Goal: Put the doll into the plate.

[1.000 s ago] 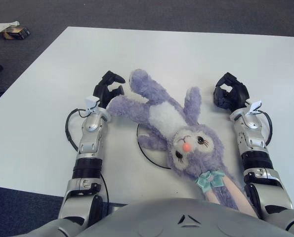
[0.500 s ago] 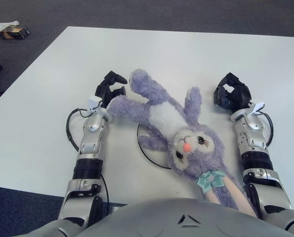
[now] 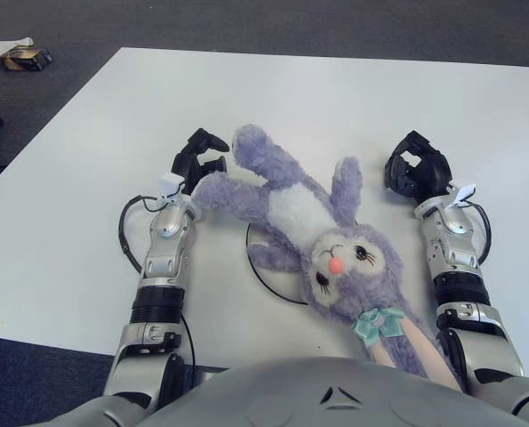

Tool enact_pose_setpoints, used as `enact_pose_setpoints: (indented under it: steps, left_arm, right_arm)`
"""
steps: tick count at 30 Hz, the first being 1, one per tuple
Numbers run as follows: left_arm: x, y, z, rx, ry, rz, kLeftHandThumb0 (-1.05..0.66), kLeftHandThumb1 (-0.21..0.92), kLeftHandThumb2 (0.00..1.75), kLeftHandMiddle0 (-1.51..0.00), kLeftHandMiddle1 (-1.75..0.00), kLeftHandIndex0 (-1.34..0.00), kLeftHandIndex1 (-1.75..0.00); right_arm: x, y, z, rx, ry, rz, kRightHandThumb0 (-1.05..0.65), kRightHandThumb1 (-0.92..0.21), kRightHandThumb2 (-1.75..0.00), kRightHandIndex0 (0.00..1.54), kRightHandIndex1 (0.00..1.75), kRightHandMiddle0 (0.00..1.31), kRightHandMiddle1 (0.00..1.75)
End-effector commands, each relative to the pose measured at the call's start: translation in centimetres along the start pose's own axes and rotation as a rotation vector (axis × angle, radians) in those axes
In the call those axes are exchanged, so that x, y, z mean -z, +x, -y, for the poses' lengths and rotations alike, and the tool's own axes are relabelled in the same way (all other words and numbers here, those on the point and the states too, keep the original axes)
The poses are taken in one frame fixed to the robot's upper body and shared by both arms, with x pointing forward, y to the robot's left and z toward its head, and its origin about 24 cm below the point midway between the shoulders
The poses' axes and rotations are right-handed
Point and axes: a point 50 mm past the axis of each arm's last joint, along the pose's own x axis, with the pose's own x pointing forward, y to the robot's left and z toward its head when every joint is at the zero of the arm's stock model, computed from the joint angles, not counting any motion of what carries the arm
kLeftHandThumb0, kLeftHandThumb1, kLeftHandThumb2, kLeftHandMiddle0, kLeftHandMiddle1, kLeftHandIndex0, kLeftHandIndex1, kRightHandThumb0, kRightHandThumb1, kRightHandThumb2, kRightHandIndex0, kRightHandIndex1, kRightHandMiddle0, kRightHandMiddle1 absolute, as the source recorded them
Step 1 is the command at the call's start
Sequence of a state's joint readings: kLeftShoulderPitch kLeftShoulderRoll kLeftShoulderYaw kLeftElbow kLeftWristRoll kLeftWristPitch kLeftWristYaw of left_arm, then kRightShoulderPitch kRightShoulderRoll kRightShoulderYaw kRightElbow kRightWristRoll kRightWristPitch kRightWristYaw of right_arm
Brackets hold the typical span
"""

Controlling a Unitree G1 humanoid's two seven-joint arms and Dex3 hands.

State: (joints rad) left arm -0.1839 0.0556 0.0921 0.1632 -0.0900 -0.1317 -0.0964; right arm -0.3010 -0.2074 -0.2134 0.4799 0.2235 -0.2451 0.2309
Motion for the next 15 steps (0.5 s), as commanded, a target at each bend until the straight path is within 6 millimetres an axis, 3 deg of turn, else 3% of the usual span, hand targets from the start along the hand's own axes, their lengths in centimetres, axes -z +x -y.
enact_pose_setpoints:
  steps: [1,15]
  left_arm:
    - [2.3,-1.43,-0.24,-0.027,0.004,-0.102,-0.45,0.4,1.21,-1.27,-1.75,-0.55,-1.75]
    - [2.28,-1.29,-0.3,-0.038,0.008,-0.096,-0.45,0.42,1.2,-1.26,-1.75,-0.53,-1.75]
  right_arm:
    - [2.62,-1.65,-0.58,0.037,0.059,-0.065,-0.44,-0.45,-1.15,1.03,1.75,0.51,1.75]
    - [2.21,-2.03,-0.72,0.108,0.078,0.05,-0.44,-0.43,-1.17,1.1,1.75,0.52,1.75]
